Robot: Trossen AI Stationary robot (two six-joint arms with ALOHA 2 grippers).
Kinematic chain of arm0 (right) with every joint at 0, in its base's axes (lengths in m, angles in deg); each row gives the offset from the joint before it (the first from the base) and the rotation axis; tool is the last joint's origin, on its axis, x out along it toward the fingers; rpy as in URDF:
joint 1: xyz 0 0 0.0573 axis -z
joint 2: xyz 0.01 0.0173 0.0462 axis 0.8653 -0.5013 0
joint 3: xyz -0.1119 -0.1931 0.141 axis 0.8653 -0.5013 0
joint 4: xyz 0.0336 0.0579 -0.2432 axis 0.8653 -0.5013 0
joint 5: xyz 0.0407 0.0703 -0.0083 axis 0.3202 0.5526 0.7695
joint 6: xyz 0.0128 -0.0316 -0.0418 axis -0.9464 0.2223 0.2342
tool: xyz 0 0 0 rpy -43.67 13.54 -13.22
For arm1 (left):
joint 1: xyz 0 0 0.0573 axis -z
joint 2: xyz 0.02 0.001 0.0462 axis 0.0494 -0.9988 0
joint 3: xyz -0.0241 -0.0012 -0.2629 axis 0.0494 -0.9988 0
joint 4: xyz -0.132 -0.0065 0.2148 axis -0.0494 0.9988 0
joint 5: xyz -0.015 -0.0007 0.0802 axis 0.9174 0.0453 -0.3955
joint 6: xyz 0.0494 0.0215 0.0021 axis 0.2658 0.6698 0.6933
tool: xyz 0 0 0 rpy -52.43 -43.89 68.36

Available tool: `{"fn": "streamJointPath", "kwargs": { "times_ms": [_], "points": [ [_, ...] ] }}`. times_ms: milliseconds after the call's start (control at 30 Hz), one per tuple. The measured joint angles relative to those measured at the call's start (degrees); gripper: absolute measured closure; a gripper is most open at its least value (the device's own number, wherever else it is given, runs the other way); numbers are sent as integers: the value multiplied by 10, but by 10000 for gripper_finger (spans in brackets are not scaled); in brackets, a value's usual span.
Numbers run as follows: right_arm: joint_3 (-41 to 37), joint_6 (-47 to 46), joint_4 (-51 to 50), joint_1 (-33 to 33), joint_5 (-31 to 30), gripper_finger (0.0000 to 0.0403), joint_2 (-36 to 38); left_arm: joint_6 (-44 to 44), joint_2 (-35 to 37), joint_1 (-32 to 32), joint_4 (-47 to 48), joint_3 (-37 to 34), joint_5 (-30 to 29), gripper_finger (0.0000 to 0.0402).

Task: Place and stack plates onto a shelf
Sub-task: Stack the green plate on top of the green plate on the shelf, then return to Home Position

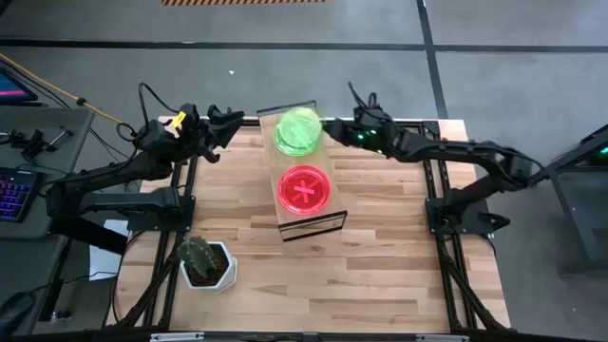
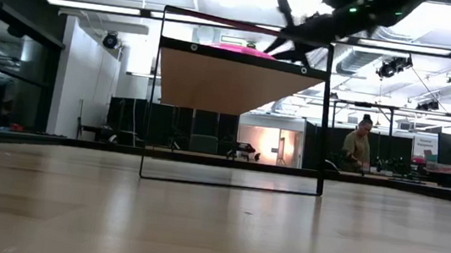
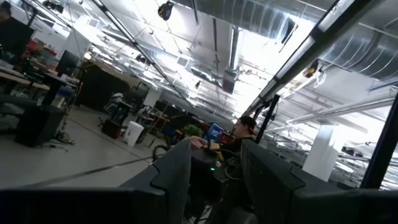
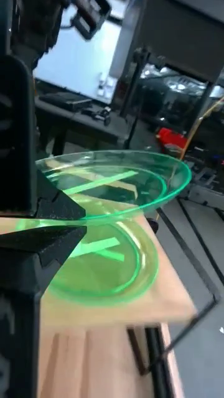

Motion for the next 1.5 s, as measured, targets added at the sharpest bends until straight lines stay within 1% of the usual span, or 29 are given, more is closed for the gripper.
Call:
{"fn": "streamJointPath", "kwargs": {
  "times_ms": [167, 300, 433, 567, 767, 933, 1000, 1067, 1167, 1367, 1500],
  "points": [
    [74, 24, -38, 8, 3, 403, -74, -1, 0, 0, 2, 0, 17, 268],
    [109, 46, -75, 17, -1, 403, -103, -12, 0, 0, 2, 0, 25, 268],
    [111, 51, -104, 25, -2, 403, -106, -15, 0, 0, 2, 0, 33, 268],
    [109, 51, -104, 30, 0, 403, -106, -15, 0, 0, 2, 0, 45, 268],
    [109, 56, -109, 31, 17, 403, -106, -14, 0, 0, 6, 0, 44, 268],
    [108, 51, -134, 32, 20, 397, -106, -14, 0, 0, 6, 0, 44, 268],
    [108, 51, -137, 34, 20, 383, -106, -13, 0, 0, 6, 0, 44, 268],
    [108, 51, -137, 36, 20, 361, -106, -13, 0, 0, 6, 0, 44, 268],
    [108, 50, -137, 36, 19, 316, -106, -13, 0, 0, 6, 0, 44, 268],
    [108, 53, -117, 36, 41, 228, -106, -13, 0, 0, 6, 0, 44, 268],
    [108, 100, -86, 40, 71, 193, -104, -14, 0, 0, 6, 0, 44, 268]
  ]
}}
